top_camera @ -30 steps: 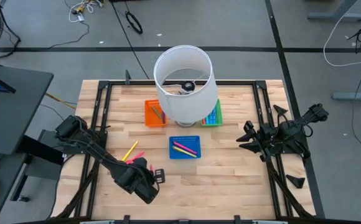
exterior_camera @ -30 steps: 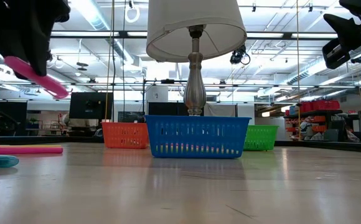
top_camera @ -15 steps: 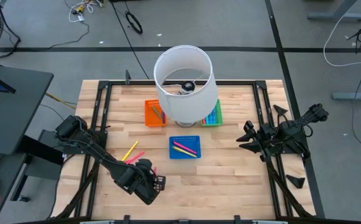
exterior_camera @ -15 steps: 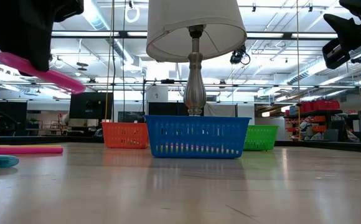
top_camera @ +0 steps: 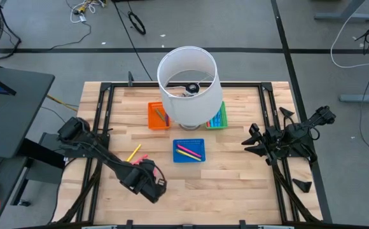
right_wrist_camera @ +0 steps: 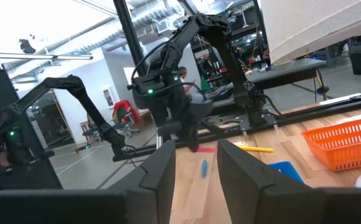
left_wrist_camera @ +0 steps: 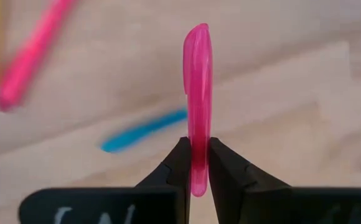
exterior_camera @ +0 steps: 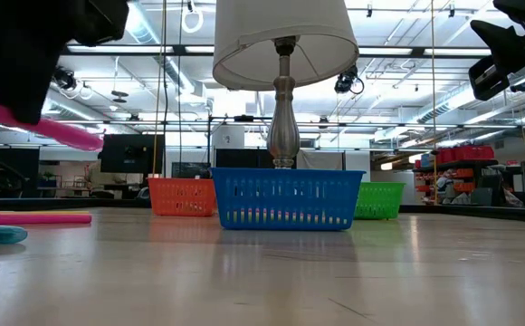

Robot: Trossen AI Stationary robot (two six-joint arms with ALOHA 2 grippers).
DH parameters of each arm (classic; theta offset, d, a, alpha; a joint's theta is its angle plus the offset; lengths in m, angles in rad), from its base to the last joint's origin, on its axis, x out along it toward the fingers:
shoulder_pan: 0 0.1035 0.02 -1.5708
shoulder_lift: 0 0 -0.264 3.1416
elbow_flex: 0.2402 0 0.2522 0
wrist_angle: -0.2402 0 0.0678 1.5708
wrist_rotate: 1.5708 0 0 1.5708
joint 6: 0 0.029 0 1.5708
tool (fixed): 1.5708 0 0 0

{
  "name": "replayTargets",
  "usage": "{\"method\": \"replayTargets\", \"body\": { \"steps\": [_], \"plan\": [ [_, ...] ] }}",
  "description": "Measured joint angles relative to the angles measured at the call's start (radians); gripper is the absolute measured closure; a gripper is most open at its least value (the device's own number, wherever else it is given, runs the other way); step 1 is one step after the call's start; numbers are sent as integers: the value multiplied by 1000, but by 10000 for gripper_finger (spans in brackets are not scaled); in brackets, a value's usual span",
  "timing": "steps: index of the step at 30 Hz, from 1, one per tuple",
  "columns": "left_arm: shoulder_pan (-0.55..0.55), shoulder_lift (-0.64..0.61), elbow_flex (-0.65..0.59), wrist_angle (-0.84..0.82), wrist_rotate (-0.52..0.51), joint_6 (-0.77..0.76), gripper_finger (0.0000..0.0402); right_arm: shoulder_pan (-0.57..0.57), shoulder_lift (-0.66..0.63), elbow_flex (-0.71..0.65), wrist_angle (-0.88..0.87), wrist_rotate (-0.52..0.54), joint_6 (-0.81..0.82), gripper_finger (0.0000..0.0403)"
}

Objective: Pick & Place Markers
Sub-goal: Put the pink small highlighter pen into the orange bin

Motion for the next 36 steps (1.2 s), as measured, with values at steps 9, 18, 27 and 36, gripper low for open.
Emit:
{"method": "replayTargets", "body": {
  "steps": [9,18,27,36],
  "plan": [
    [77,-111,-1,-164,-72,-11,356,0,0,0,-2,0,0,284],
    [155,-196,0,-179,-162,-33,355,0,0,0,-1,0,0,284],
    [240,-308,-112,-139,-183,-40,356,0,0,0,-1,0,0,284],
    [379,-460,-365,104,-132,67,357,0,0,0,-8,0,0,284]
  ]
}}
